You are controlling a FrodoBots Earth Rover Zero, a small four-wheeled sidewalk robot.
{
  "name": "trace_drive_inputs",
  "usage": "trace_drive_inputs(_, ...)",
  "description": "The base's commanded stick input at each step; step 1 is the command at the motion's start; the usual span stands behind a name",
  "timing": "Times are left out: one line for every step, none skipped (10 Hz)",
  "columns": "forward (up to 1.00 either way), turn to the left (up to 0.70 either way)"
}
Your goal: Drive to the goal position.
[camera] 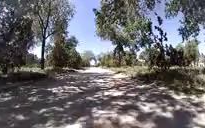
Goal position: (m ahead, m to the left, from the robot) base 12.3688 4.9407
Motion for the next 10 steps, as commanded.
trace_drive_inputs(0.7, -0.11)
trace_drive_inputs(0.7, 0.01)
trace_drive_inputs(0.7, 0.01)
trace_drive_inputs(0.7, 0.01)
trace_drive_inputs(0.7, 0.11)
trace_drive_inputs(0.7, 0.34)
trace_drive_inputs(0.7, 0.31)
trace_drive_inputs(0.7, 0.08)
trace_drive_inputs(0.7, 0.01)
trace_drive_inputs(0.7, 0.01)
